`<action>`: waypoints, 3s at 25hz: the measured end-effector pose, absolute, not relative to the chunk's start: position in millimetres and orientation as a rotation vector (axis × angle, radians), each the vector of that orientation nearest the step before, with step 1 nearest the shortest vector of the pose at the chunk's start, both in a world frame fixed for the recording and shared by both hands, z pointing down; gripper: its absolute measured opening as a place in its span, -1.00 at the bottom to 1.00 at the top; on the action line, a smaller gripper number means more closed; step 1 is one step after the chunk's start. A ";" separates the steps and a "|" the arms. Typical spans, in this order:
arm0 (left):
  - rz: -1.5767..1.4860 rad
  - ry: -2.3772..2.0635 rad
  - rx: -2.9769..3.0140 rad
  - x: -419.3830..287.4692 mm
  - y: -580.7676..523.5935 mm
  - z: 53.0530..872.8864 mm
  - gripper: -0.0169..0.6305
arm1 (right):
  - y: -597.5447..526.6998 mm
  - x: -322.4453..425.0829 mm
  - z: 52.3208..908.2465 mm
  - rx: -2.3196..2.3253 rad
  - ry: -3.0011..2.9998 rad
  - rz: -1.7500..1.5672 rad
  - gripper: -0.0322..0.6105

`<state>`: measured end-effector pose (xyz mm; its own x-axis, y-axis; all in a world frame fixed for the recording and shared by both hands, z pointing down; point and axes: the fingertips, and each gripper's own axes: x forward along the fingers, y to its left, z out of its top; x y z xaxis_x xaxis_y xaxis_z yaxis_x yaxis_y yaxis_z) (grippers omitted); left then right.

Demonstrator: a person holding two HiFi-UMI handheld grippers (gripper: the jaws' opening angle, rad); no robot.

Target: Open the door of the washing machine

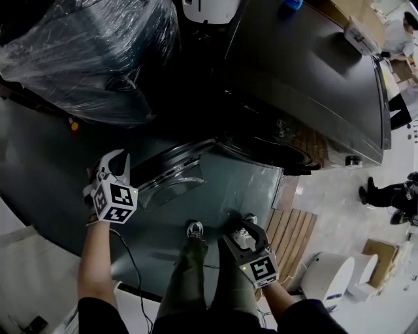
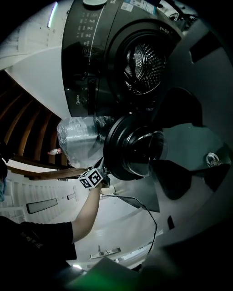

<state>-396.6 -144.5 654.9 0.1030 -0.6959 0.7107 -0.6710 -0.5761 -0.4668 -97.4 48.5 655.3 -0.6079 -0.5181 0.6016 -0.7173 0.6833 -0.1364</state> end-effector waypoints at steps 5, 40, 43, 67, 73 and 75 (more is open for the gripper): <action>-1.498 1.482 -2.293 -404.7 -164.8 652.2 -0.88 | 41.3 -103.5 651.9 0.986 -2.385 0.502 -0.19; -0.772 1.828 -2.522 -260.2 -55.4 459.4 -0.90 | 22.4 -86.1 485.9 1.033 -2.558 0.329 -0.88; -0.747 1.826 -2.519 -242.6 -51.4 435.6 -0.90 | 20.4 -77.2 464.4 1.020 -2.583 0.314 -0.88; -0.581 1.819 -2.464 -112.9 -22.1 351.4 -0.90 | -20.7 33.0 370.0 1.038 -2.684 0.147 -0.88; -0.569 1.874 -2.469 -98.1 -17.9 338.9 -0.90 | -23.6 45.6 355.8 1.028 -2.712 0.118 -0.88; -0.567 1.868 -2.464 -93.7 -17.3 336.8 -0.90 | -25.2 49.1 352.1 1.032 -2.720 0.112 -0.88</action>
